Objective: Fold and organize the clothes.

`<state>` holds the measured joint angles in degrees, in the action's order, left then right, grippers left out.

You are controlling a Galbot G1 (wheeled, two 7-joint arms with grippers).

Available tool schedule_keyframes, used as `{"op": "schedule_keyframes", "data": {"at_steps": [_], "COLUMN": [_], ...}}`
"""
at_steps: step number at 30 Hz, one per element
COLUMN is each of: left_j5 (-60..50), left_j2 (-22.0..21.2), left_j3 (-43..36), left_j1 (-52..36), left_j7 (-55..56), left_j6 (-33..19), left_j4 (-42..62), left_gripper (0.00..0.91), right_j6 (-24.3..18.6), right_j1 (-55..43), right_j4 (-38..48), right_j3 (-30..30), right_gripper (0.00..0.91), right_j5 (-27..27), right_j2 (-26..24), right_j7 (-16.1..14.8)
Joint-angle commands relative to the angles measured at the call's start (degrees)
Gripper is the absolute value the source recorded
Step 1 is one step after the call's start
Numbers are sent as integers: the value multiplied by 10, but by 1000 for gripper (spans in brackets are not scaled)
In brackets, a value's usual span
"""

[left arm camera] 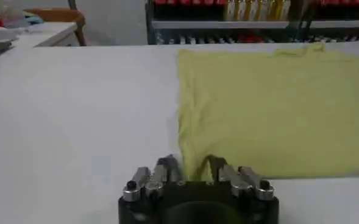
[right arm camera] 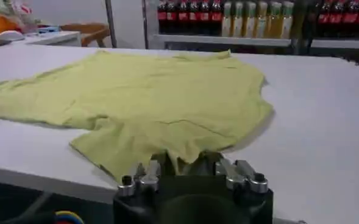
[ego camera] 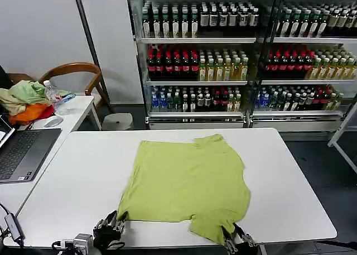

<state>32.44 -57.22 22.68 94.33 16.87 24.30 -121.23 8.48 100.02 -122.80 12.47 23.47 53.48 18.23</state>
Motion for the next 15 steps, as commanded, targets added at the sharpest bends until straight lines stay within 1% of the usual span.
{"op": "schedule_keyframes", "data": {"at_steps": [1, 6, 10, 12, 15], "left_j5": [-5, -10, -16, -23, -25], "left_j2": [-1, -1, 0, 1, 2], "left_j3": [-5, -9, -9, -5, 5], "left_j1": [2, 2, 10, 20, 34], "left_j7": [-1, -4, -6, -7, -9], "left_j6": [-5, -5, -5, -6, -8], "left_j4": [4, 4, -5, -12, -21], "left_gripper": [50, 50, 50, 40, 40], "right_j6": [-1, -1, -4, -13, -25], "right_j1": [-2, 0, 13, 29, 55], "right_j4": [-2, -3, -12, -19, -31], "right_j3": [2, 8, 23, 37, 53], "right_gripper": [0, 0, 0, 0, 0], "right_j5": [-5, -11, -21, -31, -34], "right_j2": [2, 3, -1, -6, -13], "right_j7": [1, -1, -11, -28, -45]}}
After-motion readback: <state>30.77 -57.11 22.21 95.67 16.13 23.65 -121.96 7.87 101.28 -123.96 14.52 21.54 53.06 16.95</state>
